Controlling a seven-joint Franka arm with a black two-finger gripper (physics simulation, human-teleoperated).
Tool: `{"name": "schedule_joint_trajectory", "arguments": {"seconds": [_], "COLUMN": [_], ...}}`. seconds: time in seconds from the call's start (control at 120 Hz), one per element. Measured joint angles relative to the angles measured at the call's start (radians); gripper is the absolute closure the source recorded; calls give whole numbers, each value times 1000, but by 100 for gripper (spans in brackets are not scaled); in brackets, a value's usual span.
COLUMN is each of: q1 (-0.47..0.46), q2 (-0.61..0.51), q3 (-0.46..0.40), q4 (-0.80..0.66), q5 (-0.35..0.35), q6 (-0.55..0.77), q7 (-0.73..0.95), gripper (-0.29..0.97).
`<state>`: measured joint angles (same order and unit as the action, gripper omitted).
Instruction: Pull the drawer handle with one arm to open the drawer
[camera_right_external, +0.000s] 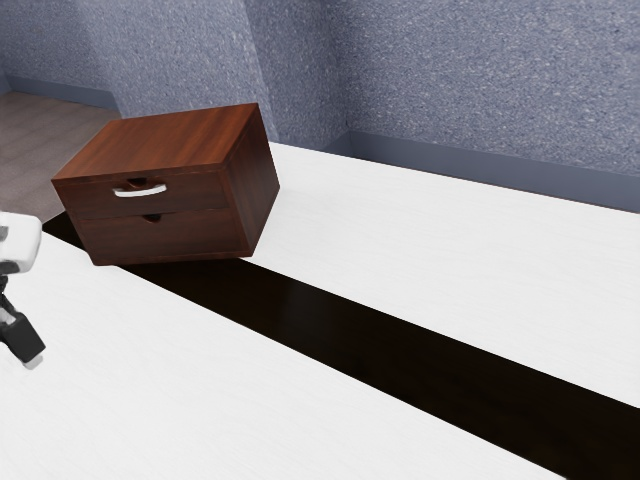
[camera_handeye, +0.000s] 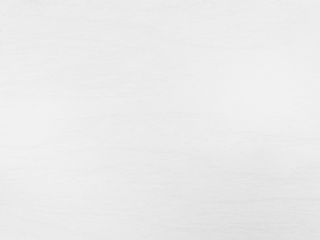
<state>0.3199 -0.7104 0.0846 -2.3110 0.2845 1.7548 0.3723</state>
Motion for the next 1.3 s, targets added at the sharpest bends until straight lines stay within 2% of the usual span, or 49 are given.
{"name": "schedule_joint_trajectory", "arguments": {"seconds": [0.108,0.25,0.35,0.5,0.65,0.792,1.017,1.133,1.3], "q1": [22,26,26,74,125,143,176,209,231], "q2": [44,49,37,63,100,93,118,177,387], "q3": [-6,-17,-83,-100,-104,-165,-164,-165,-164], "q4": [3,4,24,24,37,33,10,55,222], "q5": [2,-5,-61,-100,-117,-126,-132,-133,-137], "q6": [116,204,213,265,355,400,499,522,538], "q7": [167,337,405,492,607,696,824,874,930], "gripper": [0,0,0,0,0,0,0,0,0]}}
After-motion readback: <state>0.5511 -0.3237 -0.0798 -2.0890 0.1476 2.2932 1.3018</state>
